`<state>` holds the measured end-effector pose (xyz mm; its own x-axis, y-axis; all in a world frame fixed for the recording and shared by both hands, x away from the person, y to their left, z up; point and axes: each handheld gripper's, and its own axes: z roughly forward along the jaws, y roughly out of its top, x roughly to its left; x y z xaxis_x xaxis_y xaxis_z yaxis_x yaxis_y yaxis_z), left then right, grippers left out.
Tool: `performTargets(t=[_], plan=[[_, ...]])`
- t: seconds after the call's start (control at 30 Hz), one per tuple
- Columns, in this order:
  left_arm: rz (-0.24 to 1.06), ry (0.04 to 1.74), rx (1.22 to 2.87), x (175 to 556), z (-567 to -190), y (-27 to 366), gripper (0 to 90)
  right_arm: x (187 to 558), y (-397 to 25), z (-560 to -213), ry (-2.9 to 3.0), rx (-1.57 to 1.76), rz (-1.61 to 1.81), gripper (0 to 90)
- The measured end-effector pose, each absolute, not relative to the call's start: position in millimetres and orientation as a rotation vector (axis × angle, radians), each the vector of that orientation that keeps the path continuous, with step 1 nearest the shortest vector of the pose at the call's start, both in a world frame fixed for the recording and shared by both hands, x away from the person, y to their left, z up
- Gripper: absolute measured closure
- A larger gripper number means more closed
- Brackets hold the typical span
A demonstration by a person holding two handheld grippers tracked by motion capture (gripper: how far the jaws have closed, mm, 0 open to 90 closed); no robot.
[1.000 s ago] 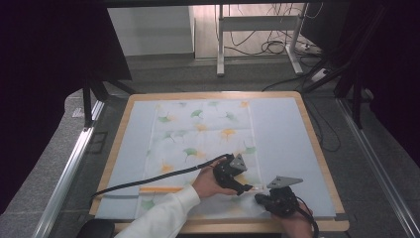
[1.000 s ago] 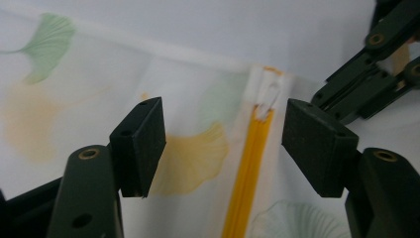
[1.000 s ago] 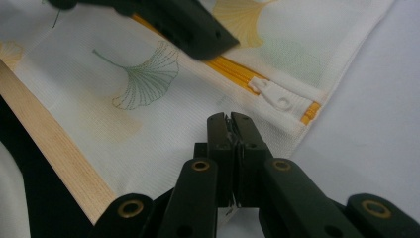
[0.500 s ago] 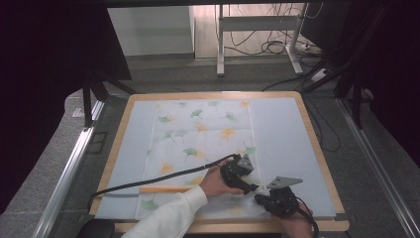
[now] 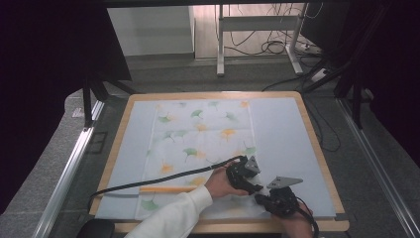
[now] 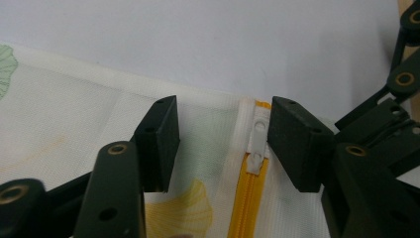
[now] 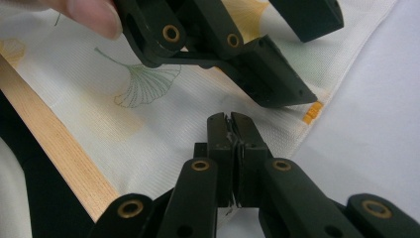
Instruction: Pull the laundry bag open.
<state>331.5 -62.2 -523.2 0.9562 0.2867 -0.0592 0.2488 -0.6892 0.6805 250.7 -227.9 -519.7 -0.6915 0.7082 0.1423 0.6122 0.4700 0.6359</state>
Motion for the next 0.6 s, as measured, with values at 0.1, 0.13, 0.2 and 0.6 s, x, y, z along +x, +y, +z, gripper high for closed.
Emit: performTargets(t=[0.1,0.13,0.2,0.6], plan=[[0.056,0.369,2.366,331.1,-523.0,-61.8,52.4,250.8,-227.9,-519.8,2.569,1.159,1.022,86.7],[0.047,0.369,2.365,331.0,-522.9,-61.8,52.4,250.8,-227.9,-519.8,2.569,1.159,1.022,86.7],[0.032,0.365,2.367,331.1,-522.8,-61.4,57.8,250.7,-227.8,-519.8,2.569,1.158,1.022,86.7],[-0.011,0.36,2.381,332.8,-520.8,-58.3,69.3,251.0,-227.8,-519.8,2.57,1.157,1.022,86.7]])
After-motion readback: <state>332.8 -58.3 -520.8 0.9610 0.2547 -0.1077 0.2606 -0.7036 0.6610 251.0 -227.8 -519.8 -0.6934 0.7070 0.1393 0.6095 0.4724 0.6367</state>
